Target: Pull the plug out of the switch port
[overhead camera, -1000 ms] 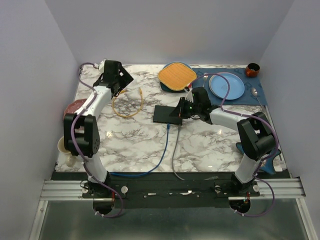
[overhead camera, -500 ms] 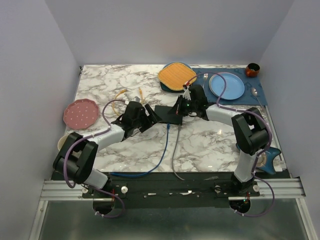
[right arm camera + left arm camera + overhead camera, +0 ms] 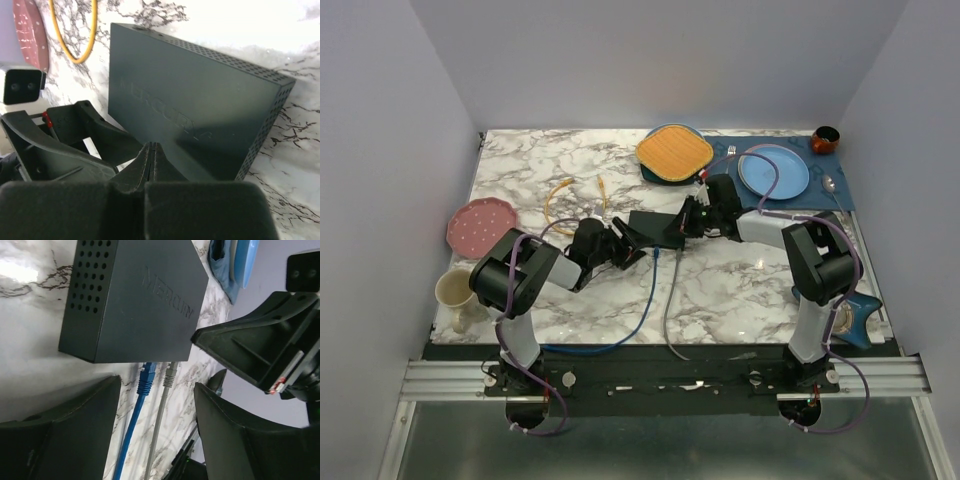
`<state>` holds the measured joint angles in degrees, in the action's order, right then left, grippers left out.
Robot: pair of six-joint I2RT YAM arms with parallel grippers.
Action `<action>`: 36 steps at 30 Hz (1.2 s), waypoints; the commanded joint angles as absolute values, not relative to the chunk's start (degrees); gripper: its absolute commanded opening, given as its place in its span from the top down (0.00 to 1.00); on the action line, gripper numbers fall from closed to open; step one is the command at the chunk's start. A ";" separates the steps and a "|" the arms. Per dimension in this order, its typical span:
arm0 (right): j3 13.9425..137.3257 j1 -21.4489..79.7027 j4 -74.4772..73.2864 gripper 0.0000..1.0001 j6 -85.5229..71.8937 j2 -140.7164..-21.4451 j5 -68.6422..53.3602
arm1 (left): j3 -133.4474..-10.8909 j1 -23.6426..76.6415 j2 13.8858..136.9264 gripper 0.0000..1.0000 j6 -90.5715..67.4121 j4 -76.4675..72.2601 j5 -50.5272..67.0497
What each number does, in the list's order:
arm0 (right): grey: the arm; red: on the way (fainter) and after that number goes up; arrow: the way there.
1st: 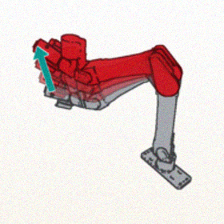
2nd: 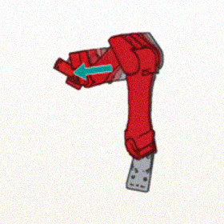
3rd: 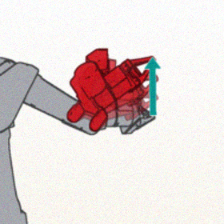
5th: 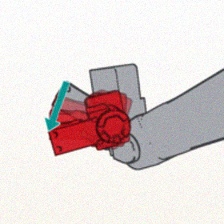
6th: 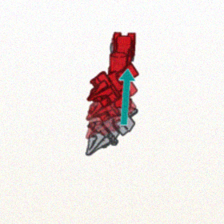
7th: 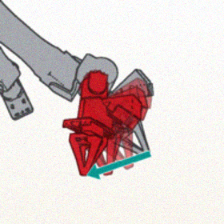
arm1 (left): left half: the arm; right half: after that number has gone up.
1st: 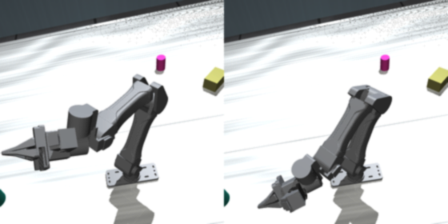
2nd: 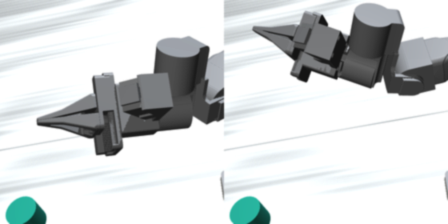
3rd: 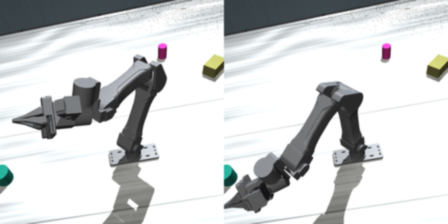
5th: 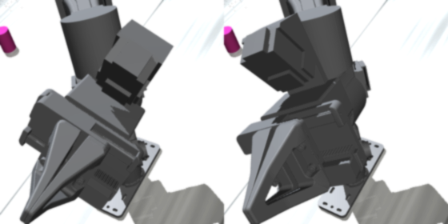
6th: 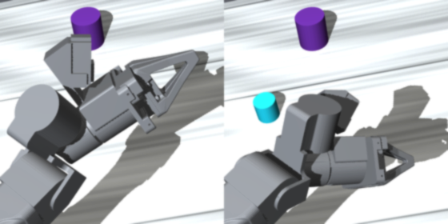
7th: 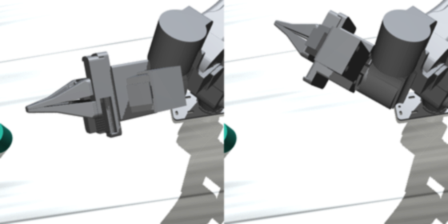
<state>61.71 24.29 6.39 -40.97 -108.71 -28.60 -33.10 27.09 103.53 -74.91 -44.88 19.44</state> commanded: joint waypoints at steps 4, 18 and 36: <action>59.68 23.64 6.86 0.99 -41.39 -111.70 -29.18 | -33.22 27.33 104.24 0.26 -76.47 -49.41 19.35; 58.98 23.12 9.40 0.99 -44.12 -114.78 -30.50 | -33.84 32.87 103.45 0.30 -75.14 -40.52 10.73; 56.16 23.12 9.84 0.99 -43.77 -111.71 -27.51 | -35.16 32.87 104.33 0.49 -80.50 -37.18 3.87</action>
<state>58.65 23.51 13.30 -45.01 -111.68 -31.48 -34.39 32.71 104.16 -79.33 -41.43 9.50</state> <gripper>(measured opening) 0.012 0.539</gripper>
